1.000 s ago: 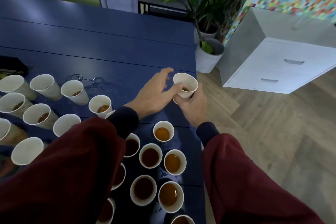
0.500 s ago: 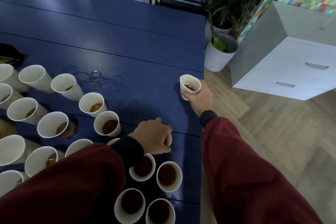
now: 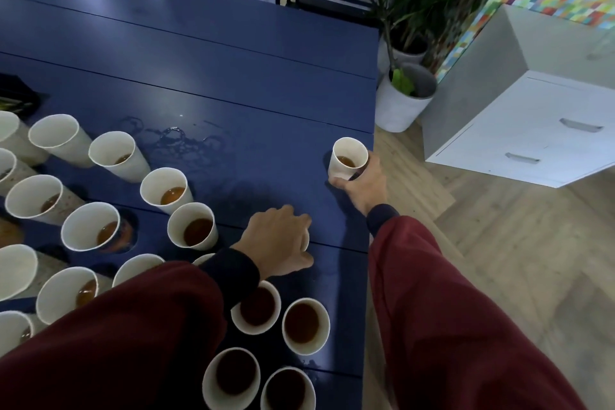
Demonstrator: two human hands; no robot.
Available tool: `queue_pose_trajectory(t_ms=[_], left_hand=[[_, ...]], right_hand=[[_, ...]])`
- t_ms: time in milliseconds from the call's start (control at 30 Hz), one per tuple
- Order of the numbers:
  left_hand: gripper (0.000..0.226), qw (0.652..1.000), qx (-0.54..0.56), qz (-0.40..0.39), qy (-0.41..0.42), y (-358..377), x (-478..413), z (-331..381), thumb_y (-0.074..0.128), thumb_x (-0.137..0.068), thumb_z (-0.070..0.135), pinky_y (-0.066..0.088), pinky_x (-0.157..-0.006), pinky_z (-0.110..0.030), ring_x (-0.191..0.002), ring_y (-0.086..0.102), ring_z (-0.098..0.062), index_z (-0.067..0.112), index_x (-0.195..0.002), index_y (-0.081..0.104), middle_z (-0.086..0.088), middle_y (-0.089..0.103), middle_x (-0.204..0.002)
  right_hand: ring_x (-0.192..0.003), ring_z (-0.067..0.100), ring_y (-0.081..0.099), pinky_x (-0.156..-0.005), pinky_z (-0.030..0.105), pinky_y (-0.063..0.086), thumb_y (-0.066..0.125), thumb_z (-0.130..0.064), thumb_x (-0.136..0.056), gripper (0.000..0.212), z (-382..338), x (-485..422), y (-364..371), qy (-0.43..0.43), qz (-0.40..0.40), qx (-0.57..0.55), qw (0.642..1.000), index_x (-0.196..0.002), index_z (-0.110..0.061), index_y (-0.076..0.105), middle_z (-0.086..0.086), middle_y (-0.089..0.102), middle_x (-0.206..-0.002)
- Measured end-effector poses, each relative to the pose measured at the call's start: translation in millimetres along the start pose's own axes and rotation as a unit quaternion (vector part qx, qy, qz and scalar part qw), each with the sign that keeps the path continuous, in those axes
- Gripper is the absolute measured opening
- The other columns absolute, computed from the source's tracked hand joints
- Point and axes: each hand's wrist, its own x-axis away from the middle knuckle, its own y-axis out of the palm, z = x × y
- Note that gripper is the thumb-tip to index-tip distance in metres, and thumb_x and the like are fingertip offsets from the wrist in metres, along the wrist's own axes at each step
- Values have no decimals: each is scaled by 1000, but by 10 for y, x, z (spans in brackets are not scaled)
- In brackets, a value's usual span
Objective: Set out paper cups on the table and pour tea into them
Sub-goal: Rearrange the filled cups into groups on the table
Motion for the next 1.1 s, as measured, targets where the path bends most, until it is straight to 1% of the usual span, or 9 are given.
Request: queue_pose_trajectory(t_ms=[100,167,267,367,433,567,767,967,1100], left_hand=[[35,999,32,42,-9,-147,-27,-5,66,-78,50,37,-72,-33,-91,56,-21,25,-102,55,6,49,-94],[37,996,42,75,-13,-256,-39,-2,68,-76,50,37,-72,-32,-88,56,-21,25,-100,55,6,50,-91],[41,992,50,114,-33,-422,-43,19,69,-74,48,36,-72,-30,-89,56,-23,22,-102,55,5,53,-92],[43,990,71,115,-35,-580,-4,91,68,-73,48,39,-74,-32,-93,56,-22,23,-106,55,5,57,-98],[45,989,76,122,-25,-654,31,162,66,-74,50,39,-74,-33,-91,56,-20,23,-108,55,5,59,-100],[50,987,82,137,-10,-728,95,315,66,-74,51,41,-71,-32,-90,57,-18,24,-114,52,6,58,-101],[67,969,188,158,6,-711,72,296,62,-85,63,46,-83,-36,-104,58,-17,24,-135,42,6,55,-119],[54,990,132,45,-19,-297,3,141,62,-86,61,47,-86,-37,-101,56,-22,17,-115,53,2,54,-105],[53,995,98,-17,-20,-14,13,126,61,-87,60,47,-88,-37,-103,56,-22,19,-119,52,1,54,-110]], right_hand=[[-120,20,55,-105,37,45,87,-17,-73,87,61,149,-45,59,5,-25,998,-144,-9,38,4,55,-131],[-123,22,54,-107,40,44,80,-14,-78,74,60,368,-70,68,30,-50,996,-141,-8,41,6,54,-130],[-121,14,55,-106,37,46,74,-6,-78,60,4,802,-99,6,-16,-81,997,-132,-17,49,-1,57,-128],[-128,6,52,-106,28,42,76,-12,-72,70,-158,1211,-125,-94,-126,-83,984,-136,-21,48,-5,55,-138],[-127,7,54,-105,26,45,82,-15,-74,74,-294,1387,-115,-136,-156,-78,975,-138,-22,47,-8,57,-136],[-107,9,65,-90,32,56,86,-19,-76,58,-501,1536,-113,-138,-74,-133,979,-126,-23,55,-15,67,-113],[-97,12,67,-85,35,56,88,-22,-74,49,-330,1368,-185,-115,19,-140,983,-114,-18,60,-8,70,-104],[-99,10,65,-88,33,53,91,-24,-70,52,78,1079,-161,-64,65,-91,992,-113,-23,62,-6,69,-108],[-96,5,65,-85,29,54,91,-31,-69,53,256,894,-111,-36,41,-37,998,-113,-21,64,-10,70,-105]])
